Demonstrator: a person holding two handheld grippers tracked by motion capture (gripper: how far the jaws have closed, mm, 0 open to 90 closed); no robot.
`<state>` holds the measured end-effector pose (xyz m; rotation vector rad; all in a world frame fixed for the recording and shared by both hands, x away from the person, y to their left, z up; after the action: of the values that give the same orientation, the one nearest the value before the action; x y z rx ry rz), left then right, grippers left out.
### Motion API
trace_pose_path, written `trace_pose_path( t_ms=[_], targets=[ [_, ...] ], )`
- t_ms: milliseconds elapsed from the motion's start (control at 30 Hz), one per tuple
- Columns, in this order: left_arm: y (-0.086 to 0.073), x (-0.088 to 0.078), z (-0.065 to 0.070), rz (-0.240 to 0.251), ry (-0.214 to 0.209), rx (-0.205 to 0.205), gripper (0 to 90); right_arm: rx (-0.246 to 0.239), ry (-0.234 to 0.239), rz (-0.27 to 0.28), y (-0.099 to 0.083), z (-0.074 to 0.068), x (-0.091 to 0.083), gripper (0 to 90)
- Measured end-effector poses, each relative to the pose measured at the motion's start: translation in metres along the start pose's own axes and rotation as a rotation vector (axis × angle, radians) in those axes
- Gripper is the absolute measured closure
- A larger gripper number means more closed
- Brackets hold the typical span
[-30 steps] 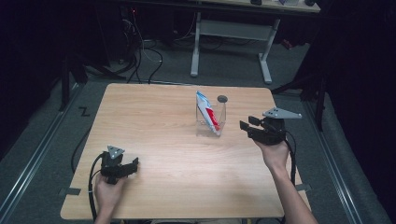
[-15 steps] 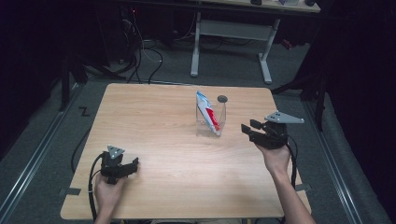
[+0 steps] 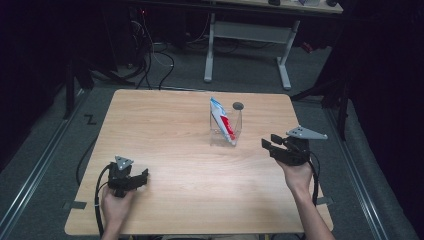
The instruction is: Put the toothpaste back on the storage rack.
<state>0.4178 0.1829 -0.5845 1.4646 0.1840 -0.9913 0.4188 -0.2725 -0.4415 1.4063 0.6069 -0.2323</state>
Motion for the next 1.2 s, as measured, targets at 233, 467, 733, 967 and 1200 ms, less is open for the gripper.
trace_pose_path(
  t_ms=[233, 467, 733, 967, 1200],
  targets=[
    [0.000, 0.000, 0.000, 0.000, 0.000, 0.000, 23.0, 0.011, -0.005, -0.012, -0.010, 0.002, 0.003, 54.1],
    [0.000, 0.000, 0.000, 0.000, 0.000, 0.000, 23.0, 0.014, -0.009, -0.035, -0.020, 0.001, 0.009, 54.1],
    [0.000, 0.000, 0.000, 0.000, 0.000, 0.000, 23.0, 0.019, -0.008, -0.055, -0.031, -0.001, 0.016, 54.1],
    [0.000, 0.000, 0.000, 0.000, 0.000, 0.000, 23.0, 0.028, -0.008, -0.070, -0.037, -0.001, 0.019, 54.1],
    [0.000, 0.000, 0.000, 0.000, 0.000, 0.000, 23.0, 0.030, -0.018, -0.082, -0.042, 0.001, 0.022, 54.1]
  ],
)
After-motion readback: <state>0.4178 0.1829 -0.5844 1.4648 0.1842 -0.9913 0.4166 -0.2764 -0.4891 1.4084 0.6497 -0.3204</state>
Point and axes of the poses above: each handheld gripper's, and its own axes: x roughly forward along the jaws, y roughly out of its top, z roughly to its right, the point moved 7 cm from there along x, roughly forward along the jaws, and after that the axes turned 13 degrees about -y, right-handed, at the moved point
